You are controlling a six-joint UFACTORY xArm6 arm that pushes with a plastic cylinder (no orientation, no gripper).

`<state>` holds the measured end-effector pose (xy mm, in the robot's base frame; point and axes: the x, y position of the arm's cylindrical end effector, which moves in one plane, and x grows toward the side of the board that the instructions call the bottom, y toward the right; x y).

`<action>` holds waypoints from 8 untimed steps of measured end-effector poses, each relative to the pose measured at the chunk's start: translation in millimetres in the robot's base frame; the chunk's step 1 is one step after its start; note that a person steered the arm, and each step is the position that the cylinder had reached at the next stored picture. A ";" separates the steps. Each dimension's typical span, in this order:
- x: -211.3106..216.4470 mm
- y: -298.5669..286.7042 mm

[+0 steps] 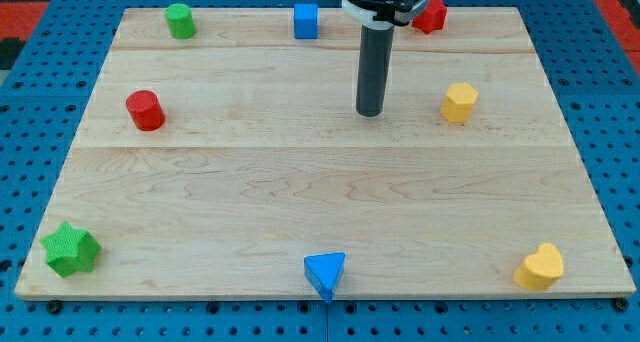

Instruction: Move your arm to the left of the yellow hexagon

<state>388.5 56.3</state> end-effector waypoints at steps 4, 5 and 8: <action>0.0 8.2; 0.0 11.0; 0.0 17.9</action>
<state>388.5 74.2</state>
